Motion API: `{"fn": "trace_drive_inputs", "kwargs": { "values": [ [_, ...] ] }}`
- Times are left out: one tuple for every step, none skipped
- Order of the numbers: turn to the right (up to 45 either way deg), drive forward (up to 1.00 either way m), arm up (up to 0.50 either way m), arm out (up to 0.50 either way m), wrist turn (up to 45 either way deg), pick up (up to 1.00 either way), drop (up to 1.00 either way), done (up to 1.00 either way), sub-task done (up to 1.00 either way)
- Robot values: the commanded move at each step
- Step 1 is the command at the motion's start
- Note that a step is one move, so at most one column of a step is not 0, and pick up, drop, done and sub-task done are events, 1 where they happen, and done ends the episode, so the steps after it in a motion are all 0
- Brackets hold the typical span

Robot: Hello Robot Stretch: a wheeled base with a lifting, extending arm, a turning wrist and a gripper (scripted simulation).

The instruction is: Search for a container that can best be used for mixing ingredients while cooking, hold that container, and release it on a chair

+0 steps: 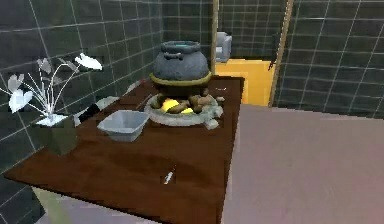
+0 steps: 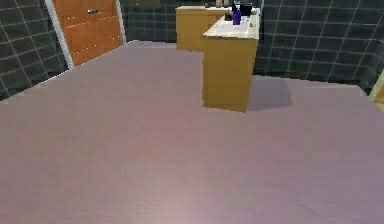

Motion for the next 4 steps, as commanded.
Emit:
{"fn": "trace_drive_inputs", "kwargs": {
  "values": [
    [-45.0,0.0,0.0,0.0,0.0,0.0,0.0,0.0,0.0],
    [-45.0,0.0,0.0,0.0,0.0,0.0,0.0,0.0,0.0],
    [-18.0,0.0,0.0,0.0,0.0,0.0,0.0,0.0,0.0],
    [45.0,0.0,0.0,0.0,0.0,0.0,0.0,0.0,0.0]
  ]
}}
